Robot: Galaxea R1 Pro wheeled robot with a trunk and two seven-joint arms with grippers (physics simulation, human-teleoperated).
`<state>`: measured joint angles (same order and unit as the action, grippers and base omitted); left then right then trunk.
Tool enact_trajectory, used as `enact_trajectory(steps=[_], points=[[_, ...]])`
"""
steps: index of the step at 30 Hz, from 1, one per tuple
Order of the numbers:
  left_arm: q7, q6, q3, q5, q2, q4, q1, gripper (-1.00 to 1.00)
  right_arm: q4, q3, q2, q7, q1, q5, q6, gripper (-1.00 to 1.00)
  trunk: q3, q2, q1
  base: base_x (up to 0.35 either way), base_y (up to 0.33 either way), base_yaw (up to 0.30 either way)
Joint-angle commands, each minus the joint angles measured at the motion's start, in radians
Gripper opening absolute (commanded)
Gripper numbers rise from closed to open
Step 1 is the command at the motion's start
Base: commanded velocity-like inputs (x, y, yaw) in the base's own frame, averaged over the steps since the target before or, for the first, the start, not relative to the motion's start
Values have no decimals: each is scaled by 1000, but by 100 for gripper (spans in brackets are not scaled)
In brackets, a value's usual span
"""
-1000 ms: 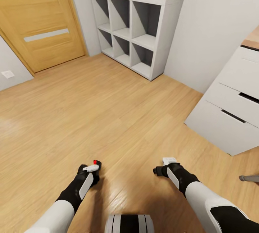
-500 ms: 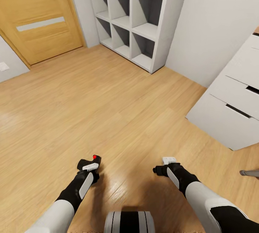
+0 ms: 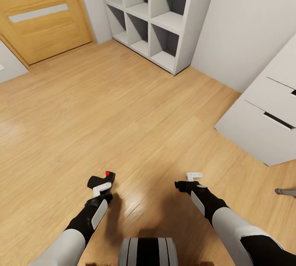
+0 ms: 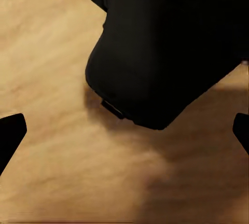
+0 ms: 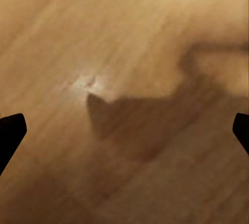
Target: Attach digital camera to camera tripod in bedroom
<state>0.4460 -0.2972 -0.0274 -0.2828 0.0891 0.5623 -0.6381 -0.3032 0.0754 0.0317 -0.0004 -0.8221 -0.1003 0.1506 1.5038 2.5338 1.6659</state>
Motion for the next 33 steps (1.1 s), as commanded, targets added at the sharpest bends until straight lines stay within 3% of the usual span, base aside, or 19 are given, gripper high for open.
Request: enact_trajectory(steps=[1, 9, 20, 33], points=[[3, 4, -1, -3, 1, -17, 0, 100, 3, 8, -1, -2, 0, -11, 0, 100, 5, 1, 0, 0, 0, 0], [3, 7, 0, -2, 0, -37, 0, 100, 9, 9, 0, -4, 0, -11, -4, 100, 36, 2, 4, 0, 0, 0], [8, -1, 36, 14, 1, -39, 0, 100, 13, 9, -6, -6, 0, -11, -3, 100, 78, 5, 9, 0, 0, 0], [8, 2, 40, 17, 1, -36, 0, 100, 12, 9, -7, -3, 0, -11, -5, 100, 121, 8, 14, 0, 0, 0]])
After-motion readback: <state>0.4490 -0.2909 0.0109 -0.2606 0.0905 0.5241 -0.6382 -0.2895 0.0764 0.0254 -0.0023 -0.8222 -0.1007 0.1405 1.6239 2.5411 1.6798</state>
